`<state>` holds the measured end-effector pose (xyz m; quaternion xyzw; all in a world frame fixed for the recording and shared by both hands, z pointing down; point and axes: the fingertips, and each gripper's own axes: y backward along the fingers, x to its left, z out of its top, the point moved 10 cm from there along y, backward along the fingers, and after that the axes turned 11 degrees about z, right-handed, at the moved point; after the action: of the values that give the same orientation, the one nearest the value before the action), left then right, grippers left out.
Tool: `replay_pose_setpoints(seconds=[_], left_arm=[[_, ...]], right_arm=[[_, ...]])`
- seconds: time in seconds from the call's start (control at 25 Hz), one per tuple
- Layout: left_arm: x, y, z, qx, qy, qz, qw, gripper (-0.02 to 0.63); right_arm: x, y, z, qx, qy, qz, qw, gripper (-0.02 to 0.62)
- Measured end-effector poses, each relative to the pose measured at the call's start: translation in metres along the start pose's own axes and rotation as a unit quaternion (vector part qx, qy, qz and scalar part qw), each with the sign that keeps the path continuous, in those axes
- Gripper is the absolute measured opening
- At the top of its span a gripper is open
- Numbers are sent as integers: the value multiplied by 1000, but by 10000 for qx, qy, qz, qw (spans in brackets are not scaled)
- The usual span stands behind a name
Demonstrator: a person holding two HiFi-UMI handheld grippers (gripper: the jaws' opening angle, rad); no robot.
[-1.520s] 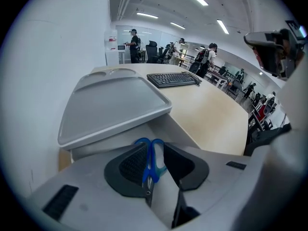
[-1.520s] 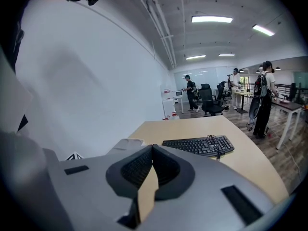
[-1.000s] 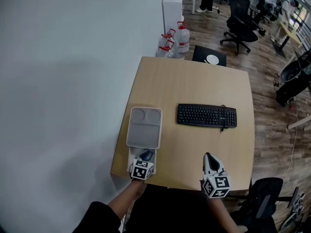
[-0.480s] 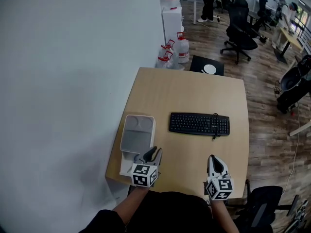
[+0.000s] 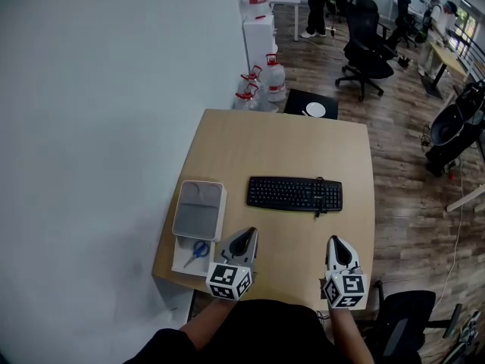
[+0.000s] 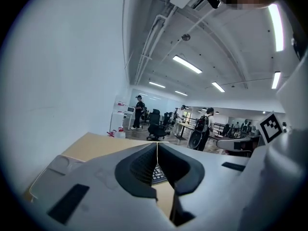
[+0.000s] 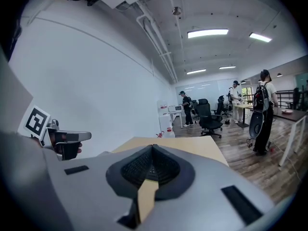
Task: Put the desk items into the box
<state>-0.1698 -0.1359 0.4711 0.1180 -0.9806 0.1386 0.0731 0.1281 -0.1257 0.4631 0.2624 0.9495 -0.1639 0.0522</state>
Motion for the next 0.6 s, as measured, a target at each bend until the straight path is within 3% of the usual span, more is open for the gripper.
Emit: replay_pose_setpoints(seconds=[0.6], left_arm=[[-48, -13, -7, 146, -88, 91, 9998, 18]], right_arm=[[-29, 17, 7, -22, 452, 137, 9989, 58]])
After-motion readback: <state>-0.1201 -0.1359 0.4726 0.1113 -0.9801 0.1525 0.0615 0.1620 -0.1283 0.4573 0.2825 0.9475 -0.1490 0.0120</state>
